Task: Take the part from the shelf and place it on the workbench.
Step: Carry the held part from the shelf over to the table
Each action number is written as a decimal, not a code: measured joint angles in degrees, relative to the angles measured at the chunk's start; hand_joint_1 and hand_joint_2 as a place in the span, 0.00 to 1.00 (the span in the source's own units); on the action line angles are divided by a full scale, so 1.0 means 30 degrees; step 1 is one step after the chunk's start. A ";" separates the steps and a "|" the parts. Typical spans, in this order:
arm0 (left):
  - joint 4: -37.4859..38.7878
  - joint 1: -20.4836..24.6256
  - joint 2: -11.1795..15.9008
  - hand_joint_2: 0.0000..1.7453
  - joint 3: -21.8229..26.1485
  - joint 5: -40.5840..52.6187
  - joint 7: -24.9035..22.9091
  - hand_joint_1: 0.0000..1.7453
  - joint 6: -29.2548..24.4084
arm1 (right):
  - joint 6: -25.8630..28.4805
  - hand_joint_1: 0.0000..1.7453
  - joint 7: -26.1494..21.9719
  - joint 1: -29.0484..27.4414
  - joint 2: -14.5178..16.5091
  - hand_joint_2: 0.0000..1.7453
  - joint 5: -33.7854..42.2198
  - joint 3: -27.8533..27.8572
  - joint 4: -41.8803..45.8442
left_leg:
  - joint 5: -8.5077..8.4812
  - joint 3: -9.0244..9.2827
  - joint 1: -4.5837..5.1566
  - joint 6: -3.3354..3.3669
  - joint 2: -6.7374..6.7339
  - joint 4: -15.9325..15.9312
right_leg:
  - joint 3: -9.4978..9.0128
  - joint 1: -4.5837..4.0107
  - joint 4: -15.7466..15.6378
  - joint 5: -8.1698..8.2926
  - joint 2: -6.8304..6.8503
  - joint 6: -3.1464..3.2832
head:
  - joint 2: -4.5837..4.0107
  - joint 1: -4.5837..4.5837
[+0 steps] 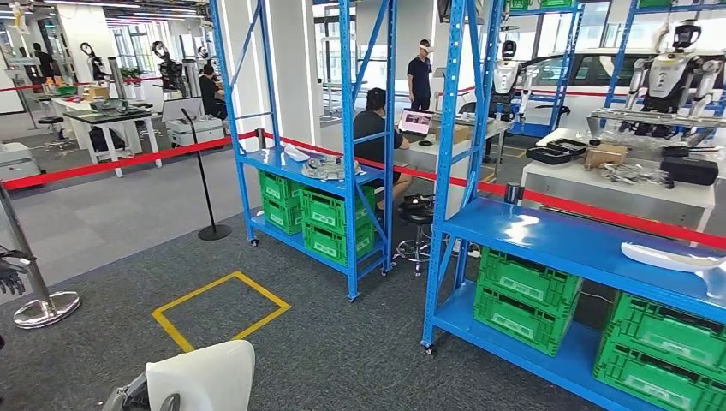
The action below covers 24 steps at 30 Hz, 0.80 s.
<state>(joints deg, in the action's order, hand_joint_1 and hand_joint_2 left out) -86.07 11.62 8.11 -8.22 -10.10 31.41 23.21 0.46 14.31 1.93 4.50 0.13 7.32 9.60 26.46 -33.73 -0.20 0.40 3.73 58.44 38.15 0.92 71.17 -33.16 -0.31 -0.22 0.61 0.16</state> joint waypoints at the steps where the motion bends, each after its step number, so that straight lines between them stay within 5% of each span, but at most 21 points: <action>1: 0.0018 0.0001 0.0000 1.00 0.0000 0.0000 0.0004 1.00 0.0000 | -0.0011 0.00 -0.0002 0.0016 -0.0002 1.00 -0.0005 0.0000 0.0000 | 0.0052 -0.0048 -0.0032 -0.0092 0.0248 0.0129 | -0.0595 0.0091 -0.1276 0.0575 -0.0368 -0.0034 | 0.0000 -0.0009; 4: 0.0033 0.0021 0.0020 1.00 -0.0002 -0.0002 0.0056 1.00 -0.0002 | -0.0091 0.00 -0.0076 0.0001 0.0000 1.00 -0.0029 0.0000 0.0000 | 0.0126 -0.0360 -0.0040 -0.0528 0.0927 0.0453 | -0.1479 0.0204 -0.3274 0.1067 -0.1299 0.0022 | 0.0000 0.0016; 6: 0.0029 -0.0026 0.0078 1.00 0.0000 -0.0013 0.0106 1.00 -0.0016 | -0.0164 0.00 -0.0038 -0.0016 0.0005 1.00 -0.0073 0.0000 0.0000 | 0.0019 -0.0524 -0.0111 -0.0809 0.1298 0.0373 | -0.1518 0.0137 -0.3344 0.1109 -0.0940 0.0299 | 0.0000 0.0042; 8: 0.0029 -0.0135 0.0222 1.00 0.0016 -0.0033 0.0155 1.00 -0.0053 | -0.0206 0.00 0.0035 0.0020 0.0002 1.00 -0.0149 0.0000 0.0000 | 0.0278 -0.0808 -0.0093 -0.0980 0.0679 0.0780 | -0.1618 0.0140 -0.3505 0.1225 -0.0524 0.0597 | 0.0000 0.0087; 10: 0.0033 -0.0216 0.0330 1.00 0.0029 -0.0047 0.0202 1.00 -0.0106 | -0.0217 0.00 0.0016 -0.0007 -0.0007 1.00 -0.0208 0.0000 0.0000 | 0.1273 -0.1649 -0.0050 -0.1073 -0.0501 0.2551 | -0.1652 0.0083 -0.3614 0.1274 -0.0048 0.0785 | 0.0000 0.0158; 13: 0.0051 -0.0417 0.0359 1.00 0.0029 -0.0051 0.0220 1.00 -0.0148 | -0.0219 0.00 0.0004 -0.0111 -0.0013 1.00 -0.0218 0.0000 0.0000 | 0.2299 -0.2916 -0.0083 -0.1133 -0.1045 0.5281 | -0.1629 -0.0068 -0.3616 0.1229 0.0749 0.0889 | 0.0000 0.0184; 15: 0.0049 -0.0552 0.0392 1.00 0.0029 -0.0051 0.0228 1.00 -0.0155 | -0.0219 0.00 0.0004 -0.0096 -0.0013 1.00 -0.0219 0.0000 0.0000 | 0.1497 -0.2265 -0.0058 -0.1029 -0.1218 0.4205 | -0.1659 -0.0132 -0.3615 0.1191 0.1243 0.0906 | 0.0000 0.0187; 17: 0.0007 -0.0574 0.0432 1.00 0.0029 -0.0055 0.0244 1.00 -0.0155 | -0.0219 0.00 0.0004 -0.0064 -0.0013 1.00 -0.0217 0.0000 0.0000 | 0.0508 -0.0845 0.0109 -0.0801 -0.1896 0.1647 | -0.1738 -0.0196 -0.3610 0.1121 0.1671 0.0845 | 0.0000 0.0191; 19: -0.0064 -0.0566 0.0461 1.00 0.0031 -0.0058 0.0270 1.00 -0.0155 | -0.0226 0.00 0.0004 -0.0049 -0.0011 1.00 -0.0213 0.0000 0.0000 | 0.0225 -0.0130 0.0326 -0.0542 -0.2332 0.0307 | -0.1799 -0.0242 -0.3617 0.1052 0.2033 0.0697 | 0.0000 0.0188; 22: -0.0140 -0.0632 0.0526 1.00 0.0042 -0.0058 0.0279 1.00 -0.0157 | -0.0239 0.00 0.0004 0.0011 0.0009 1.00 -0.0213 0.0000 0.0004 | 0.0120 -0.0040 0.0379 -0.0223 -0.1785 0.0026 | -0.1935 -0.0205 -0.3640 0.0946 0.2364 0.0406 | 0.0000 0.0162; 24: -0.0206 -0.0611 0.0541 1.00 0.0044 -0.0060 0.0286 1.00 -0.0157 | -0.0255 0.00 -0.0005 0.0065 0.0018 1.00 -0.0206 0.0000 0.0011 | -0.0049 0.0120 0.0227 -0.0006 -0.1400 -0.0227 | -0.1603 -0.0152 -0.2761 0.0361 0.1557 0.0237 | 0.0000 0.0127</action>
<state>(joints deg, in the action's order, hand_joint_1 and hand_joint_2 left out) -86.68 9.79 9.73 -8.09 -10.28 32.27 22.74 -0.31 14.29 2.12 4.55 -0.49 7.32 9.63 26.31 -33.37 0.48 0.38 -0.47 57.76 33.34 0.46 62.88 -32.07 4.36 0.49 0.61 0.54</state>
